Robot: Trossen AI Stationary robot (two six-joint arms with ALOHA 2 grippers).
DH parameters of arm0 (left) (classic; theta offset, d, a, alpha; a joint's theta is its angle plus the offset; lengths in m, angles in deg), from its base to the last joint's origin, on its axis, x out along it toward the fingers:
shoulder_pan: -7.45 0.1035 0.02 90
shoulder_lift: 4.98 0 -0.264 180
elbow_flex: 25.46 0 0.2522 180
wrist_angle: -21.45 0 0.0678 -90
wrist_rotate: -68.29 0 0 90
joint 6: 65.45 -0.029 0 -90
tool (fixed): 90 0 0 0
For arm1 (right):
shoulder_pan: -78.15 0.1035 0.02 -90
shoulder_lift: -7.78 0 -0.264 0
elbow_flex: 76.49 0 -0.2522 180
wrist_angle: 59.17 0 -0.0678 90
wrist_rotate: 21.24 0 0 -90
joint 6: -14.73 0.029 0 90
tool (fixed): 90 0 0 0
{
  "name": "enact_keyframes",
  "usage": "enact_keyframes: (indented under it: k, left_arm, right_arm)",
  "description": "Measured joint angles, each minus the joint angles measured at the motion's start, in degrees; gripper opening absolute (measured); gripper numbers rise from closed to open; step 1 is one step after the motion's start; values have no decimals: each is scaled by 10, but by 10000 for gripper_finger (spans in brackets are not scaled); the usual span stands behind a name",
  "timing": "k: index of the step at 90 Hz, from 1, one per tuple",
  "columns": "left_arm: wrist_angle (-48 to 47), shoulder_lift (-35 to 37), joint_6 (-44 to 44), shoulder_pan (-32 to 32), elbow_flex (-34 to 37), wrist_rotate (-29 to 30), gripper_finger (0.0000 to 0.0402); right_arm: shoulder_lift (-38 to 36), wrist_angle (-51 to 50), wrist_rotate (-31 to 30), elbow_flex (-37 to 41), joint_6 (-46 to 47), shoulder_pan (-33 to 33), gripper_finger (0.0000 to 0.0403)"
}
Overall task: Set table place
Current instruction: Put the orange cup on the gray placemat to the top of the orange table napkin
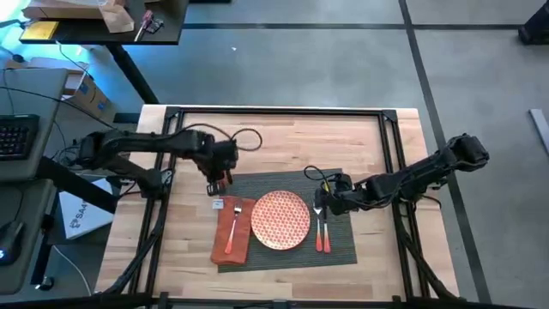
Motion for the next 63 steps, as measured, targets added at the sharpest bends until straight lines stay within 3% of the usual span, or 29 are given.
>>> enact_keyframes:
  k: [29, 55, 63]
  left_arm:
    - [107, -51, 21, -39, 8, 14, 10]
    - [128, -52, 36, -32, 8, -11, 99]
    - [118, -49, 56, -29, 0, -30, 121]
  right_arm:
    - [0, 6, 7, 0, -26, -32, 270]
    - [-1, -5, 43, 0, -51, -33, 270]
    - [-13, 1, 53, 0, -96, -33, 270]
